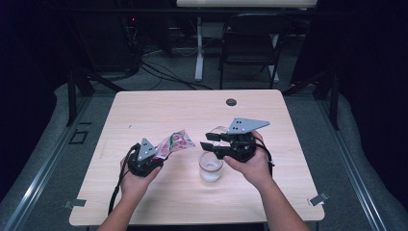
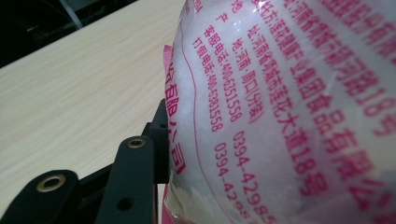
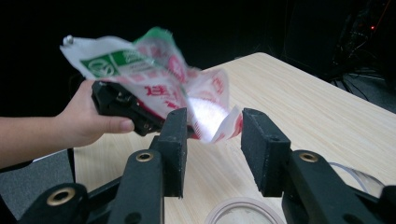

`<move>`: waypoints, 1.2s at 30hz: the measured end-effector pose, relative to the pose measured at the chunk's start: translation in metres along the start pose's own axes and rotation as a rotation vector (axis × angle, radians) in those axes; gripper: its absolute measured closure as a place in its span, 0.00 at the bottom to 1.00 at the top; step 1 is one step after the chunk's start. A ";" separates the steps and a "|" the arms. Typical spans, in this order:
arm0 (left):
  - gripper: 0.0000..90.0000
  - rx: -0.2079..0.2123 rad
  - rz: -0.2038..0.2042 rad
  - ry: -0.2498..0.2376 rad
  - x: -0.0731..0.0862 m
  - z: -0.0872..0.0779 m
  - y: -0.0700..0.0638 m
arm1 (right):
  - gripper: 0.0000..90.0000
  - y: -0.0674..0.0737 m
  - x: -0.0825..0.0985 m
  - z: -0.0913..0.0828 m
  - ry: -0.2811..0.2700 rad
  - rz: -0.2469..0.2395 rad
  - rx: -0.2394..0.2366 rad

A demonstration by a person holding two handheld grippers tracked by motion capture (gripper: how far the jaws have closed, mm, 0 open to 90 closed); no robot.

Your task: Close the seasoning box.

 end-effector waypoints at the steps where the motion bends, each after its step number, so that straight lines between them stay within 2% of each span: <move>1: 0.67 -0.003 0.007 -0.001 -0.003 0.000 0.001 | 0.68 0.001 0.000 0.001 0.002 -0.002 -0.002; 6: 0.67 -0.020 0.051 -0.003 -0.016 0.002 -0.001 | 0.66 0.003 0.002 0.005 0.022 -0.013 0.000; 8: 0.67 -0.050 0.081 0.004 -0.019 0.003 -0.003 | 0.65 0.003 0.002 0.005 0.023 -0.016 0.005; 12: 0.67 -0.068 0.130 0.017 -0.022 0.006 -0.009 | 0.64 0.004 0.001 0.004 0.017 -0.022 0.007; 17: 0.67 -0.078 0.168 0.045 -0.023 0.012 -0.016 | 0.60 0.004 0.002 0.005 0.026 -0.047 0.030; 23: 0.67 -0.075 0.177 0.054 -0.023 0.015 -0.020 | 0.59 0.001 0.004 0.006 0.048 -0.098 0.074; 31: 0.67 -0.092 0.196 0.058 -0.025 0.015 -0.021 | 0.58 0.003 0.005 0.009 0.057 -0.123 0.083; 36: 0.67 -0.091 0.220 0.078 -0.024 0.015 -0.022 | 0.58 0.004 0.006 0.010 0.066 -0.138 0.090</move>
Point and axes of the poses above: each handheld gripper's, and its own axes: z roughly forward along the jaws, x roughly out of its underside, y roughly to its left, the point moved 6 cm from there along z, roughly forward along the jaws, and after that the axes turned 6 degrees about y, right-handed, at the moved point
